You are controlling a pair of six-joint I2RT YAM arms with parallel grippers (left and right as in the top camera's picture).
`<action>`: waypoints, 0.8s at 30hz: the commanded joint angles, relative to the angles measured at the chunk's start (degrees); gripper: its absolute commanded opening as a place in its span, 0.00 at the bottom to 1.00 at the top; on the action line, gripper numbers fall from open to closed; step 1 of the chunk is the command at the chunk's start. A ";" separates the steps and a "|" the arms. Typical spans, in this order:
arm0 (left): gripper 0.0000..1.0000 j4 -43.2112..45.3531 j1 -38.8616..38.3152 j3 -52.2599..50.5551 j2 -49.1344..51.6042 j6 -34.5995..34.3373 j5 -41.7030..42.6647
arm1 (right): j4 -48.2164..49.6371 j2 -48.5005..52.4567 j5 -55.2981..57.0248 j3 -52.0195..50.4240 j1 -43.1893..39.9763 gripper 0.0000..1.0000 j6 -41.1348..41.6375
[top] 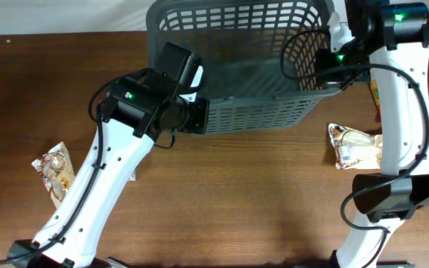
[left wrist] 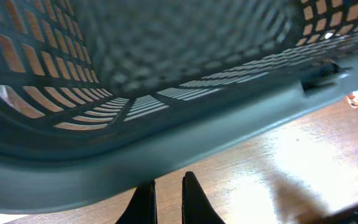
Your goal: Pack container
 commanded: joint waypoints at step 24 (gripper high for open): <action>0.02 -0.87 1.99 -0.48 -1.86 -0.26 -4.44 | -1.44 0.31 -1.11 5.55 0.37 0.04 -1.25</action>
